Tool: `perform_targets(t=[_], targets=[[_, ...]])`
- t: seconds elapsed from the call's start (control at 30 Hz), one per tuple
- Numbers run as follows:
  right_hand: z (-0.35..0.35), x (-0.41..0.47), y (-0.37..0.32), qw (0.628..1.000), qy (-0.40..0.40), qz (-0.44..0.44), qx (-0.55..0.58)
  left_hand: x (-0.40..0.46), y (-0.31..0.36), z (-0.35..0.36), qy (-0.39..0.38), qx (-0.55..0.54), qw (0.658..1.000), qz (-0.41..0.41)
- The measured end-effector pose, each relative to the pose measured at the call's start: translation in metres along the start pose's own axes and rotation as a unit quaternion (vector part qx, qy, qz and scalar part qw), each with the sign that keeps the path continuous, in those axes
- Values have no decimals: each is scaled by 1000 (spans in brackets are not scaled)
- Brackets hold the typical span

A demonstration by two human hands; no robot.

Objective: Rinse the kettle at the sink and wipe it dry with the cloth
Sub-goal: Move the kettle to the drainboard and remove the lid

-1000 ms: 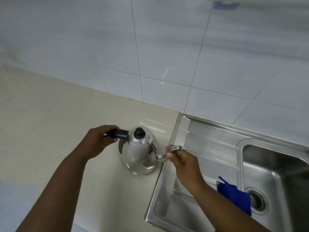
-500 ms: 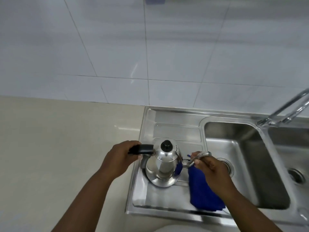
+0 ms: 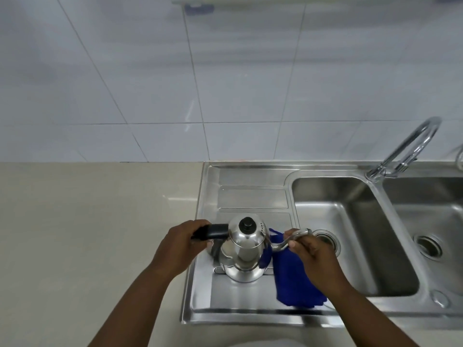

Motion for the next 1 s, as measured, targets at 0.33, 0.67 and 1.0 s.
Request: perform_targets(t=[0.33,0.67,1.0], targets=[[3,-2,-3,999,4,-11,-36,33,91,31,-23,0,992,126],[1,-3,11,997,37,0,-62,34,94,58,57,56,990,116],[-7,0,7,996,39,-13,-76,32,92,34,113,-143,975,123]])
Point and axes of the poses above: each hand's wrist, its own x-axis towards the middle knuckle, its own z-axis out of the palm, y = z × x, the point moved 7 cm from there along x, towards the middle knuckle, and after that the axes turned 11 degrees about z, right-handed, at the moved point
